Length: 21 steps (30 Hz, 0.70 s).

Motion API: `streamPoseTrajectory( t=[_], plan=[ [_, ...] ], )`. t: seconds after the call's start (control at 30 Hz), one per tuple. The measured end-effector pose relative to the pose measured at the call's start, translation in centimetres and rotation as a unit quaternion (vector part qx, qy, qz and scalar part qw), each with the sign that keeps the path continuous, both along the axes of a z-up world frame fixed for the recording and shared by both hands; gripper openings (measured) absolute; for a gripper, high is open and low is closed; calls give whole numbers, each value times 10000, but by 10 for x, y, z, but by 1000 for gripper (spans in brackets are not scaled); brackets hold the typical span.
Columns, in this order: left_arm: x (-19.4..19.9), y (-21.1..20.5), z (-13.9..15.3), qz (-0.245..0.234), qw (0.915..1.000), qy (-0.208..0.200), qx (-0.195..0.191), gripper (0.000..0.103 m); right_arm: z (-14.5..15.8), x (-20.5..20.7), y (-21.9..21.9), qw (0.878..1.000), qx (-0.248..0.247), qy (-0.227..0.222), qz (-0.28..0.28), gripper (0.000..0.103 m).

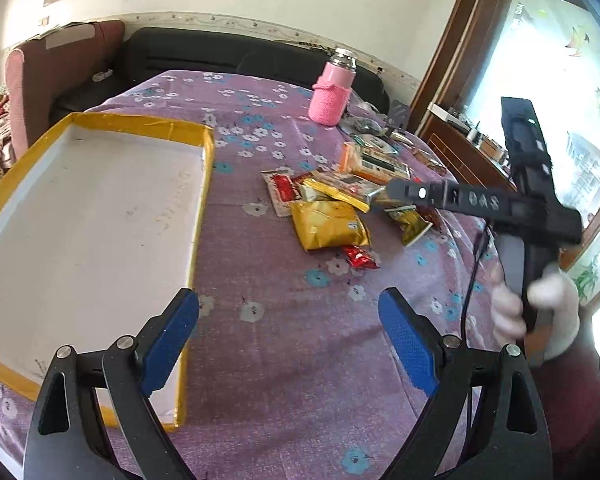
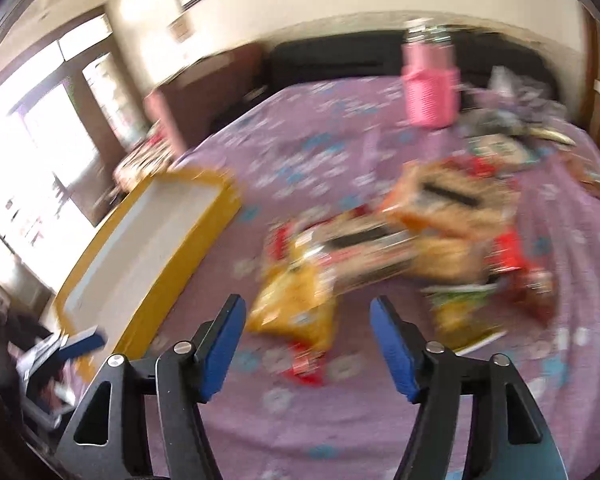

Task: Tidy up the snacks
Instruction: 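Grasp the yellow cracker pack with the left tool while the right tool grasps a biscuit pack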

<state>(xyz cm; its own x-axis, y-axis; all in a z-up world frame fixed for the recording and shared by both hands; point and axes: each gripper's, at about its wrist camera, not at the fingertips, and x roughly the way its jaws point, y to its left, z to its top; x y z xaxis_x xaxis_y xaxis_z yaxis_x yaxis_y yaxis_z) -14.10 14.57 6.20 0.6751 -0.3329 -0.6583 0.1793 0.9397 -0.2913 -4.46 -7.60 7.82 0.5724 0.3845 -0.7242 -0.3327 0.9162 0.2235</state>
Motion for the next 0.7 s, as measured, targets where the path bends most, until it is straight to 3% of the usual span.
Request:
streamPoseTrajectory(
  t=[0.1, 0.2, 0.27, 0.37, 0.47, 0.53, 0.6, 0.67, 0.7],
  plan=[
    [-1, -3, -1, -87, 9999, 21, -64, 92, -6, 12, -16, 9993, 99, 200, -299, 68],
    [-1, -7, -2, -100, 9999, 61, -65, 92, 1, 24, -22, 9968, 289, -29, -741, 68],
    [-2, -8, -2, -112, 9999, 79, -89, 92, 10, 40, -15, 9961, 211, -169, -845, 68],
    [-7, -7, 0, -100, 9999, 48, -68, 92, 2, 79, 7, 9969, -155, 45, -766, 68],
    [-10, -2, 3, -56, 10000, 24, -65, 92, -26, 105, 33, 9934, -825, 552, -575, 63],
    [-11, 4, 3, -27, 10000, -3, -83, 92, -35, 95, 45, 9925, -1051, 512, -351, 60],
    [-10, 7, 3, -12, 9999, 4, -127, 92, -34, 82, 48, 9944, -821, 664, -14, 51],
    [-9, 8, 2, -32, 9998, 25, -181, 92, -36, 68, 49, 9922, -559, 999, 500, 51],
    [-9, 7, 1, -69, 9998, 13, -208, 92, -36, 56, 52, 9898, -692, 988, 752, 52]
  ],
)
